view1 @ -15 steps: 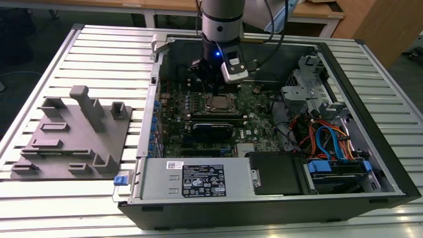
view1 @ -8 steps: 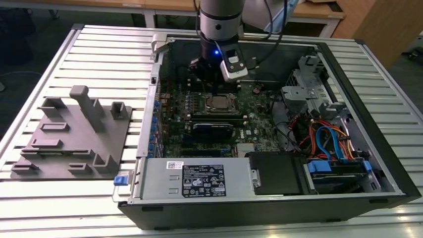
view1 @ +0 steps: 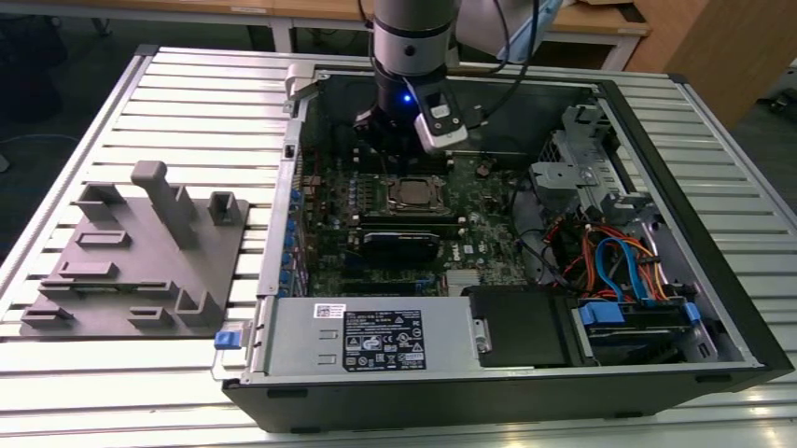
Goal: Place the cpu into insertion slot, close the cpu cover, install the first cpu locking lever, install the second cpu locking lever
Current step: 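Install the first cpu locking lever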
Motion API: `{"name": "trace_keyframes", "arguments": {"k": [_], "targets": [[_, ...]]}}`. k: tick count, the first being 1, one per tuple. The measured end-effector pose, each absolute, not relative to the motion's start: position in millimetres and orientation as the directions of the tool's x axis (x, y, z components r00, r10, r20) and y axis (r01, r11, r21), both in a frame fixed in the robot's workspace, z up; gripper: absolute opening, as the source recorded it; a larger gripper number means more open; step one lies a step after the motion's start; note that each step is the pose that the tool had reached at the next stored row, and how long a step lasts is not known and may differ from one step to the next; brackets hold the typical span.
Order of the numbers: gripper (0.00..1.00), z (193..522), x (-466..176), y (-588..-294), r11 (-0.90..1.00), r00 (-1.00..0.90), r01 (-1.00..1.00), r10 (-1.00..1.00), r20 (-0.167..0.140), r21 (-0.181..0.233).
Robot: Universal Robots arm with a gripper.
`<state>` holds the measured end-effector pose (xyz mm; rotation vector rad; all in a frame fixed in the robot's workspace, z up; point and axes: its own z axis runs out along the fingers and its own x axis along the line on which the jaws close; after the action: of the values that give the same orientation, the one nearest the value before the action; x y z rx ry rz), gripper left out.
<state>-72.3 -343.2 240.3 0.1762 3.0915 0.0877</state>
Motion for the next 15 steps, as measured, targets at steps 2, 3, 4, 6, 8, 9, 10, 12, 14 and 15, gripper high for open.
{"name": "trace_keyframes", "arguments": {"k": [2,3,4,6,8,9,10,12,14,15], "targets": [[0.10,240.3,-72.4,-343.2,0.993,-0.994,0.102,0.105,-0.039,0.059],[0.10,240.4,-72.4,-343.2,0.993,-0.994,0.101,0.103,-0.036,0.060],[0.10,240.5,-72.5,-343.3,0.993,-0.994,0.101,0.103,-0.032,0.062],[0.10,240.6,-72.5,-343.2,0.993,-0.994,0.101,0.103,-0.026,0.065],[0.10,240.6,-73.5,-343.2,0.993,-0.994,0.102,0.103,-0.025,0.066],[0.10,240.6,-74.9,-343.2,0.993,-0.994,0.101,0.103,-0.025,0.066],[0.10,240.7,-76.7,-343.2,0.993,-0.994,0.101,0.103,-0.025,0.065],[0.10,240.6,-80.9,-343.2,0.993,-0.994,0.101,0.103,-0.025,0.066],[0.10,240.6,-84.6,-343.2,0.993,-0.995,0.100,0.102,-0.025,0.065],[0.10,240.6,-86.1,-343.2,0.993,-0.995,0.099,0.101,-0.025,0.066]]}}
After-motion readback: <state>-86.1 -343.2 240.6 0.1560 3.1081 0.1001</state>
